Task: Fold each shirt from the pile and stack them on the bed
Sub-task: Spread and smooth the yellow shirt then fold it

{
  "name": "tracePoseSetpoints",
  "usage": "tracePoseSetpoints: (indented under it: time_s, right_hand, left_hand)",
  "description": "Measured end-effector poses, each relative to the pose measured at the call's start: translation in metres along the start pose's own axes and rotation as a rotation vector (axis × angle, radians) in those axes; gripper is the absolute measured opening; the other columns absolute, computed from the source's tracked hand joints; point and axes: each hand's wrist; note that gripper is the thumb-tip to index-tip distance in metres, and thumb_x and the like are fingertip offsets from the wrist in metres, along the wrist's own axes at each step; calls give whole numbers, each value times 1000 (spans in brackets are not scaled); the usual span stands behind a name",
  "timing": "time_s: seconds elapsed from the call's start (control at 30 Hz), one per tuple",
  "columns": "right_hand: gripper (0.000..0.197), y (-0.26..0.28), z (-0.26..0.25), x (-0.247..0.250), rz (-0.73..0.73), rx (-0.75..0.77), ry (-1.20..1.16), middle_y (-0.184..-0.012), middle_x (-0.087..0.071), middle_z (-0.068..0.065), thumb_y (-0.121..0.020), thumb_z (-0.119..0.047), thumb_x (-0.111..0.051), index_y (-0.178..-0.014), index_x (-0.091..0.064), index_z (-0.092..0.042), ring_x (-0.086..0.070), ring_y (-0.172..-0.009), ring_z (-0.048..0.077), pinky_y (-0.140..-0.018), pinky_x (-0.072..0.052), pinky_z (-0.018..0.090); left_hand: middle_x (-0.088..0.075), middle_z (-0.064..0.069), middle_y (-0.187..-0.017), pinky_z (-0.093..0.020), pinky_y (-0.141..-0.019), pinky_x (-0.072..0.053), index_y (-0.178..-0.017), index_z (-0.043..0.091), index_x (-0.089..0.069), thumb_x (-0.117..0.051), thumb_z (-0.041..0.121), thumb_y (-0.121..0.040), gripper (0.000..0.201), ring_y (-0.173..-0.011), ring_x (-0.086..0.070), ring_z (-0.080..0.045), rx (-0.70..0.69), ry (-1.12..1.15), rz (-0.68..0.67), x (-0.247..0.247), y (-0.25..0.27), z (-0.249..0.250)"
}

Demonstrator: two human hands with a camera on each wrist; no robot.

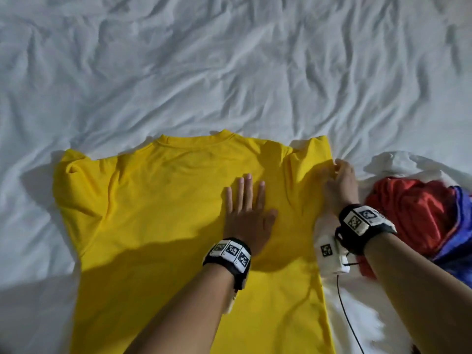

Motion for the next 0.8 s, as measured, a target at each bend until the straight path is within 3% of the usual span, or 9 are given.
tracePoseSetpoints:
  time_s: [0.1, 0.17, 0.2, 0.27, 0.37, 0.5, 0.57, 0.7, 0.8]
  right_hand:
    - [54, -4, -3, 2, -145, -93, -124, -121, -67, 15, -92, -45, -69, -128, -59, -6, -66, -106, 30, -91, -55, 43]
    - [37, -4, -5, 7, -192, -112, -247, -93, -72, 13, -90, -40, -74, -102, -69, -6, -66, -74, 22, -66, -58, 36]
    - [30, -3, -5, 10, -189, -107, -315, -88, -73, 10, -89, -37, -75, -97, -71, -8, -66, -70, 19, -63, -57, 33]
    - [18, -1, -3, 16, -155, -82, -477, -94, -77, 5, -88, -28, -78, -99, -73, -15, -72, -77, 15, -68, -60, 32]
    - [20, 6, 1, 26, -69, -49, -625, -97, -78, 4, -83, -15, -82, -101, -74, -18, -75, -87, 18, -77, -61, 34]
    - [15, 11, 11, 40, 72, -32, -692, -83, -76, -1, -83, -6, -79, -94, -73, -15, -72, -73, 10, -65, -58, 28]
    - [13, 9, 22, 43, 116, -12, -577, -78, -72, -1, -82, -14, -80, -91, -70, -12, -68, -70, 11, -65, -55, 29]
    - [35, 10, 42, 43, 161, -60, -405, -81, -56, 10, -79, -38, -79, -83, -58, -10, -56, -74, 25, -72, -53, 46]
    - [55, 12, 57, 48, 146, -85, -443, -98, -57, 12, -77, -51, -72, -101, -57, -3, -56, -85, 25, -76, -51, 44]
  left_hand:
    - [5, -16, -171, -60, -125, 2, -165, 21, -8, -15, 62, -104, 74, -158, 6, -35, 11, -25, -6, -6, -2, -2]
    - [2, -16, -171, -60, -125, 1, -165, 21, -9, -17, 61, -104, 73, -158, 3, -35, 11, -24, 6, -7, -3, -2]
    - [1, -16, -171, -59, -125, 2, -165, 21, -10, -17, 61, -104, 73, -158, 3, -35, 14, -24, 10, -8, -3, -1]
    - [1, -16, -171, -60, -125, 2, -165, 21, -9, -17, 61, -105, 73, -158, 2, -35, 14, -29, 16, -11, -3, 0]
    - [-1, -17, -171, -62, -124, 2, -165, 19, -10, -20, 59, -105, 72, -158, 1, -37, 5, -32, 28, -14, -3, -1]
    - [3, -16, -171, -62, -124, 2, -165, 20, -5, -18, 59, -106, 73, -158, 3, -35, 6, -37, 29, -17, -3, -1]
    - [1, -16, -171, -62, -124, -1, -165, 20, -6, -21, 59, -106, 73, -158, 2, -35, 13, -40, 34, -16, -3, 1]
    - [8, -13, -171, -59, -125, 3, -165, 23, -2, -12, 64, -105, 74, -158, 11, -31, 34, -59, 25, -15, -3, 2]
    - [12, -14, -171, -59, -125, 4, -164, 22, 6, -3, 66, -103, 75, -158, 14, -31, 51, -79, -9, -18, -5, 1]
Point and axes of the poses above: each hand's wrist, its own y-axis away from the middle knuckle, its own x-axis out of the back of the hand, z = x × y
